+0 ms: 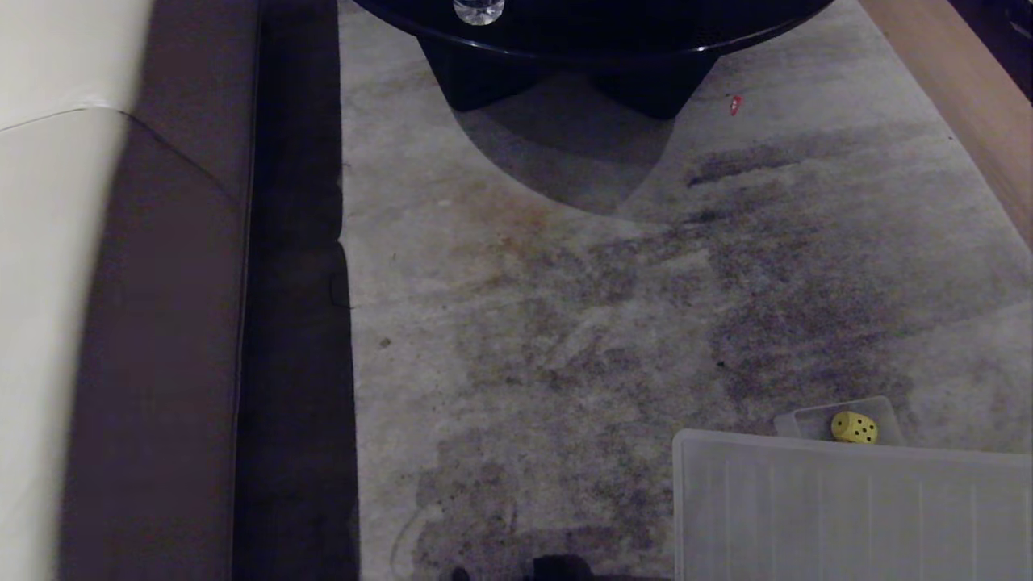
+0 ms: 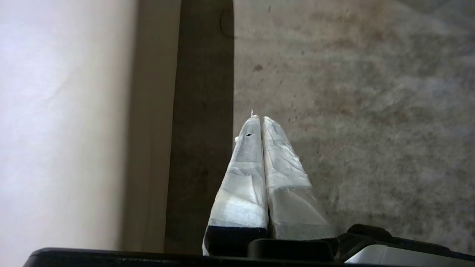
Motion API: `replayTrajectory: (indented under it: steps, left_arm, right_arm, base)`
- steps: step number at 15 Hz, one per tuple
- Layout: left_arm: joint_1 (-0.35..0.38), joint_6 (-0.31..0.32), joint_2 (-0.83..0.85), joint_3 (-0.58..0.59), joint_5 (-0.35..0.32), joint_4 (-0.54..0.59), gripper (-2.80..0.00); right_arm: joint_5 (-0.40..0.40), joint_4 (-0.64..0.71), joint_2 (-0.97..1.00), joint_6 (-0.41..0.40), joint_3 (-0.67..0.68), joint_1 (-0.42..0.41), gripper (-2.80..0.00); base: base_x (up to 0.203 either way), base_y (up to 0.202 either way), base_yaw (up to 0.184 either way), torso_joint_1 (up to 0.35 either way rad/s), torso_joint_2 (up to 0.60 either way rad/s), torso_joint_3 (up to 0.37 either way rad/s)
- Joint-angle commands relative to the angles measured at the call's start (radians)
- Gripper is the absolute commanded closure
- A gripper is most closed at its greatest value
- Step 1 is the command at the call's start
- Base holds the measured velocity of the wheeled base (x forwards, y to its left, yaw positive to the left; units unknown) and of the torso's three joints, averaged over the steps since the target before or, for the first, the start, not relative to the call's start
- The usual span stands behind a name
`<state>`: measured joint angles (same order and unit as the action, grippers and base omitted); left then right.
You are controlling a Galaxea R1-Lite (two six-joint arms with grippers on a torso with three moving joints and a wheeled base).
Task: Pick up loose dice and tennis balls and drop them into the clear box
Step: Close the lid
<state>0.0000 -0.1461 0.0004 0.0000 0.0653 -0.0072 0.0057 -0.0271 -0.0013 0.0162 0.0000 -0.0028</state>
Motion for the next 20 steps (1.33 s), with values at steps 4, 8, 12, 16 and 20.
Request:
replayTrajectory:
  steps: [4, 8, 12, 16, 20]
  left_arm:
    - [0.000, -0.001, 0.001, 0.000, 0.001, 0.000, 0.00]
    - [0.000, -0.001, 0.001, 0.000, 0.001, 0.000, 0.00]
    - [0.000, -0.001, 0.001, 0.000, 0.001, 0.000, 0.00]
    - [0.000, -0.001, 0.000, 0.000, 0.001, 0.000, 0.00]
    - [0.000, -0.001, 0.000, 0.000, 0.001, 0.000, 0.00]
  right_arm:
    - [0.000, 0.001, 0.001, 0.002, 0.009, 0.000, 0.00]
    - [0.000, 0.001, 0.001, 0.001, 0.009, 0.000, 0.00]
    - [0.000, 0.000, 0.001, -0.001, 0.009, 0.000, 0.00]
    - [-0.022, 0.079, 0.008, 0.052, -0.034, 0.000, 0.00]
    - [-0.090, 0.174, 0.101, 0.161, -0.156, 0.000, 0.00]
  base:
    - [0.000, 0.000, 0.000, 0.000, 0.00, -0.196]
    - [0.000, 0.000, 0.000, 0.005, 0.00, -0.196]
    - [0.000, 0.000, 0.000, 0.003, 0.00, -0.175]
    - [0.000, 0.000, 0.000, 0.001, 0.00, -0.041]
    - [0.000, 0.000, 0.000, 0.000, 0.00, 0.000]
